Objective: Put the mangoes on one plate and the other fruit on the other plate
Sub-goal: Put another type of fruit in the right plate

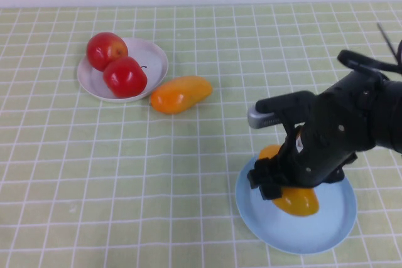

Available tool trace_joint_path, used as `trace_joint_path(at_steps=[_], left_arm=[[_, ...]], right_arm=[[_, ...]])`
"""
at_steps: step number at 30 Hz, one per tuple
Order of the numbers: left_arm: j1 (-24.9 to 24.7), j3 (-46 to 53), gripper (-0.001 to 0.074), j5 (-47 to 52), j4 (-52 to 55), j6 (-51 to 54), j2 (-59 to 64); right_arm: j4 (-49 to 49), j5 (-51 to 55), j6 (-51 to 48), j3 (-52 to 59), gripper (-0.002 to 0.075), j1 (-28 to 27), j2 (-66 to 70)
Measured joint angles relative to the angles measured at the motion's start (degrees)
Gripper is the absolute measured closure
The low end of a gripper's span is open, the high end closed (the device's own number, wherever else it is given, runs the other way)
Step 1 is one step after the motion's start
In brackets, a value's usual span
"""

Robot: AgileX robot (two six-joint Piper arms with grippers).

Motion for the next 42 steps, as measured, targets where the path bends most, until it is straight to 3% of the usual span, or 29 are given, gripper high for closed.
trace_joint_path(at_steps=[4, 8, 11, 18, 23, 27, 34, 38, 42], left_arm=[[0.00, 0.00, 0.0736, 0.00, 0.00, 0.00, 0.00], [0.00, 0.00, 0.0736, 0.00, 0.00, 0.00, 0.00], [0.00, 0.00, 0.0736, 0.00, 0.00, 0.00, 0.00], [0.00, 0.00, 0.0736, 0.00, 0.00, 0.00, 0.00], [0.00, 0.00, 0.0736, 0.00, 0.00, 0.00, 0.00], [0.00, 0.00, 0.0736, 0.00, 0.00, 0.00, 0.00], [0.00, 0.00, 0.0736, 0.00, 0.00, 0.00, 0.00], [0.00, 0.00, 0.0736, 0.00, 0.00, 0.00, 0.00], [0.00, 0.00, 0.0736, 0.00, 0.00, 0.00, 0.00]], right_arm=[[1.92, -1.14, 0.13, 0.37, 0.0160, 0.06, 1.70], [2.88, -1.59, 0.25, 0.37, 0.0070, 0.06, 2.40], [3.12, -0.38, 0.25, 0.37, 0.0043, 0.06, 2.40], [0.52, 7.20, -1.74, -4.95, 0.0036, 0.06, 2.40], [0.00, 2.92, -6.87, -11.31, 0.0036, 0.06, 2.64], [-0.22, -6.61, -17.38, -16.08, 0.0037, 0.06, 5.17], [-0.13, -21.56, -51.23, -22.11, 0.0038, -0.62, 13.65], [1.06, -24.93, -67.59, -25.78, 0.0040, -2.20, 18.23], [4.35, -24.54, -75.45, -29.86, 0.0041, -3.52, 22.58]])
